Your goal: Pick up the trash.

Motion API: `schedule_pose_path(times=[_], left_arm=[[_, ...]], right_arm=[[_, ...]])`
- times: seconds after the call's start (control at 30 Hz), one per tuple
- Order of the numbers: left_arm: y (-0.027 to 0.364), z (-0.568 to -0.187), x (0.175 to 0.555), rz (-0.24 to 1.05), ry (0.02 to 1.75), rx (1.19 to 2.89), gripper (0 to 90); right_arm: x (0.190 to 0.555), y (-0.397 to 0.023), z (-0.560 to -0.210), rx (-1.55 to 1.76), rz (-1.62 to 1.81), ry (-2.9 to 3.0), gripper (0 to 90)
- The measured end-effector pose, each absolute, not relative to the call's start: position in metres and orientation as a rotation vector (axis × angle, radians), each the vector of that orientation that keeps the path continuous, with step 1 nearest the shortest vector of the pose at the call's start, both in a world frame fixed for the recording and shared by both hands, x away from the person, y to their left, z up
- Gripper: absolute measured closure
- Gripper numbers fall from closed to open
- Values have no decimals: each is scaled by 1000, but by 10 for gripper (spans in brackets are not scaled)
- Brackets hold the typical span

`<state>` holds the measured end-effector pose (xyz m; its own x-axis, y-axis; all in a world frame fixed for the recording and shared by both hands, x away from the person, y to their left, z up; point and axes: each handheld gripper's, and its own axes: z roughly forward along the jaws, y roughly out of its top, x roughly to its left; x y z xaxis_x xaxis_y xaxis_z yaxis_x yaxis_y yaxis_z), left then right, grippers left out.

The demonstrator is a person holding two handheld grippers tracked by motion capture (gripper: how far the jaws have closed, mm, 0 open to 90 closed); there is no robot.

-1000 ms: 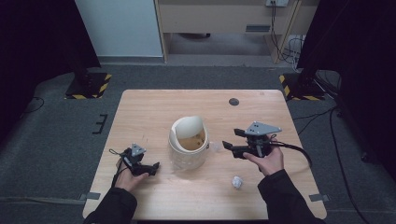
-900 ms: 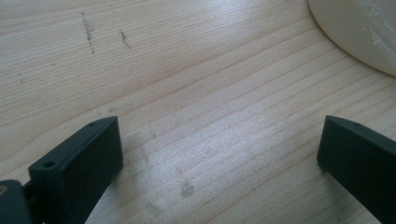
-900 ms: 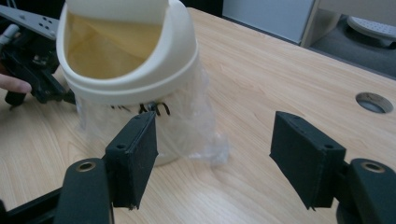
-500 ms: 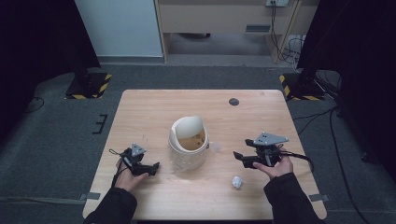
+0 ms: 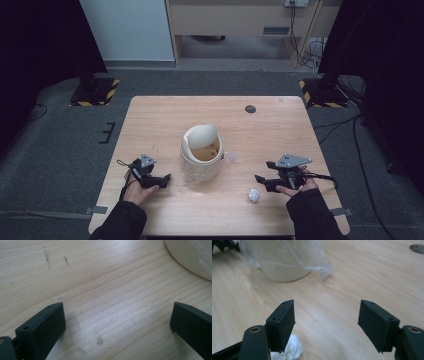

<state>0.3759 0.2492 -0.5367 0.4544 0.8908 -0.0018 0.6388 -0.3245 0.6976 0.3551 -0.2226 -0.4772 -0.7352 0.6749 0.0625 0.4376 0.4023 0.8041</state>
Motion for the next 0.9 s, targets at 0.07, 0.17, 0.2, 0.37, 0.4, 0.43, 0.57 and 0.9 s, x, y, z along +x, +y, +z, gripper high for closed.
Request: schedule_pose_path(times=[0.07, 0.17, 0.2, 0.37, 0.4, 0.43, 0.57, 0.9], left_arm=[[249, -537, 376, 514, 1271, 2074, 0], [249, -537, 376, 515, 1272, 2074, 0], [249, -537, 376, 515, 1272, 2074, 0], [249, -537, 376, 514, 1272, 2074, 0], [249, -537, 376, 514, 1272, 2074, 0], [249, -537, 376, 514, 1272, 2074, 0], [249, -537, 376, 514, 1272, 2074, 0], [249, -537, 376, 514, 1272, 2074, 0]], right_arm=[[352, -222, -481, 973, 1235, 2412, 312], [350, -216, -487, 960, 1228, 2464, 324], [349, -215, -489, 958, 1222, 2478, 328], [348, -210, -496, 936, 1171, 2552, 361], [348, -209, -498, 931, 1166, 2574, 361], [348, -209, -498, 931, 1166, 2574, 361], [346, -204, -502, 926, 1157, 2637, 369], [342, -200, -511, 886, 1078, 2760, 421]])
